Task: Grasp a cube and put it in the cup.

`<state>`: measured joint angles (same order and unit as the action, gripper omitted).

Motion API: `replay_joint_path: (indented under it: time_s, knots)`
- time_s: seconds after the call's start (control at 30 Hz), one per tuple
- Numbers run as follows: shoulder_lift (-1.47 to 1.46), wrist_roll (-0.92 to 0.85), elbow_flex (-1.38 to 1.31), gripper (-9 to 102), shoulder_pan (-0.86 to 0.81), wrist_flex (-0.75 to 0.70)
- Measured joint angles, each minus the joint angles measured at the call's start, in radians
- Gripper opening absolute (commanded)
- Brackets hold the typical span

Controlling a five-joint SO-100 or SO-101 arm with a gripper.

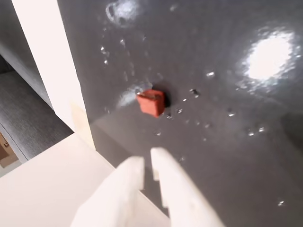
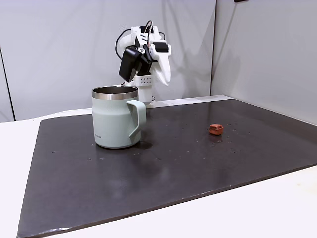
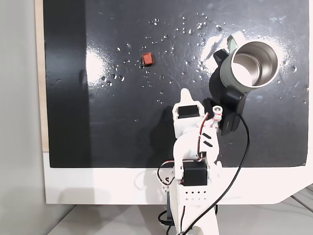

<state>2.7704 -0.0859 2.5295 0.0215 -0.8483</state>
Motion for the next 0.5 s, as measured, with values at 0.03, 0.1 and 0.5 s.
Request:
replay_joint_path:
  time_s: [0.03, 0.1, 0.5]
  knots:
    - [-0.046, 0.002, -0.048, 0, 0.011, -0.006]
    - [-0.143, 0.020, -0.147, 0, 0.028, -0.023]
    - [-0.632, 0.109, -0.655, 0, 0.098, -0.175]
